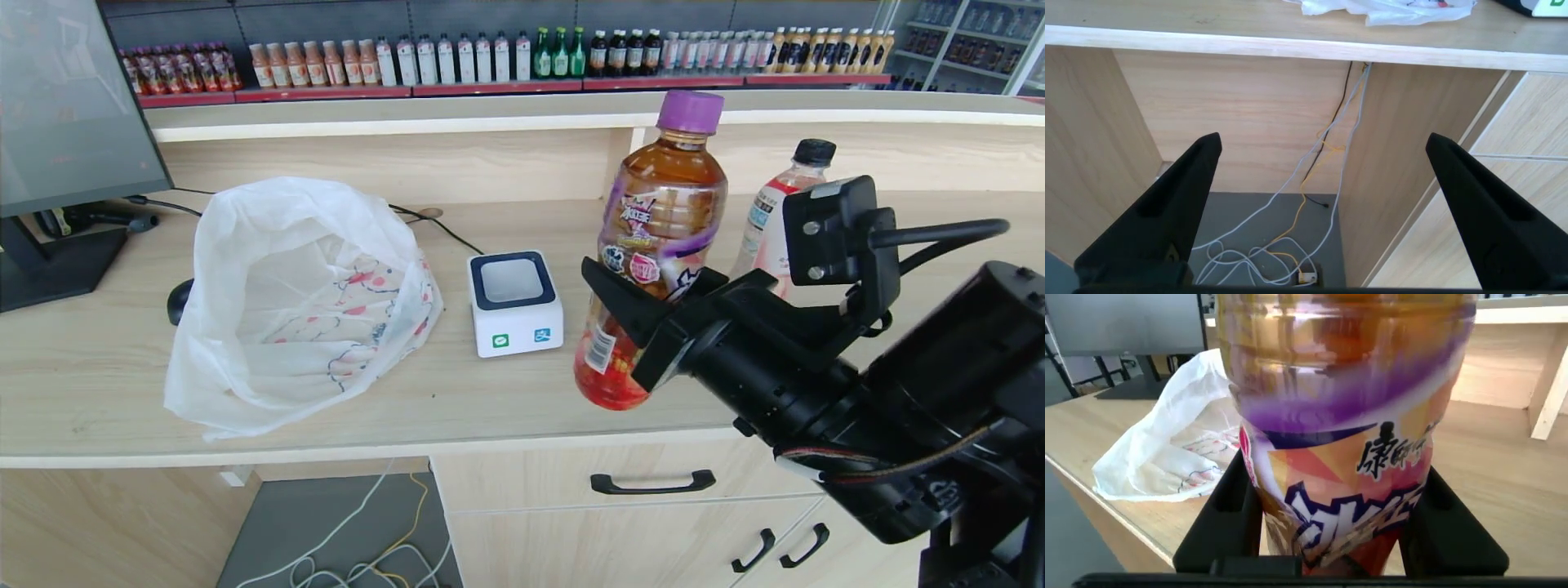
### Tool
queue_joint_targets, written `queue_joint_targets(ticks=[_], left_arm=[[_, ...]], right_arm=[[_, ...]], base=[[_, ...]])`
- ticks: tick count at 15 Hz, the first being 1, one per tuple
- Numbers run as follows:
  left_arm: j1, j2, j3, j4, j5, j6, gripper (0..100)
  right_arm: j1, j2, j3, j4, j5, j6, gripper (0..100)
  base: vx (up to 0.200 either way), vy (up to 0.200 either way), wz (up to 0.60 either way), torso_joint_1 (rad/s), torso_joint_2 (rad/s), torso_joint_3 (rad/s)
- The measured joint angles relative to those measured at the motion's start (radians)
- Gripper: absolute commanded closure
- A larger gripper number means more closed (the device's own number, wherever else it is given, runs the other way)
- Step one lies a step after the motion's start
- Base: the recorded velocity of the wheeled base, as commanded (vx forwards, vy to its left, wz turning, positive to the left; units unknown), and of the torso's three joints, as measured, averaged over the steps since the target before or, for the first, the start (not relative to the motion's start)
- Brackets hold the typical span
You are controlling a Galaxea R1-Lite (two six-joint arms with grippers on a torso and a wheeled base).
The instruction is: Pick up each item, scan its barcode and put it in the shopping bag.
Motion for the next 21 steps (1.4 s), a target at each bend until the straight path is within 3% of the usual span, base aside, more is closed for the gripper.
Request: queue_joint_targets(ticks=[4, 8, 11, 21], left_arm=[[0.0, 0.0, 0.0, 0.0, 0.0, 0.003, 0], [0.0, 0.0, 0.0, 0.0, 0.0, 0.003, 0], [0.0, 0.0, 0.0, 0.0, 0.0, 0.004, 0], [0.0, 0.0, 0.0, 0.0, 0.0, 0.002, 0]], right_arm=[[-0.028, -0.013, -0.001, -0.053, -0.008, -0.097, 100], [-0.054, -0.013, 0.036, -0.201, -0.105, -0.121, 100], [-0.054, -0.026, 0.079, -0.219, -0.15, -0.12, 100], [-0.08, -0.012, 0.018, -0.217, -0.154, -0.105, 100]], base=[[0.0, 0.0, 0.0, 0.0, 0.0, 0.0], [0.0, 0.0, 0.0, 0.0, 0.0, 0.0], [0.0, 0.0, 0.0, 0.0, 0.0, 0.0], [0.0, 0.02, 0.0, 0.0, 0.0, 0.0]])
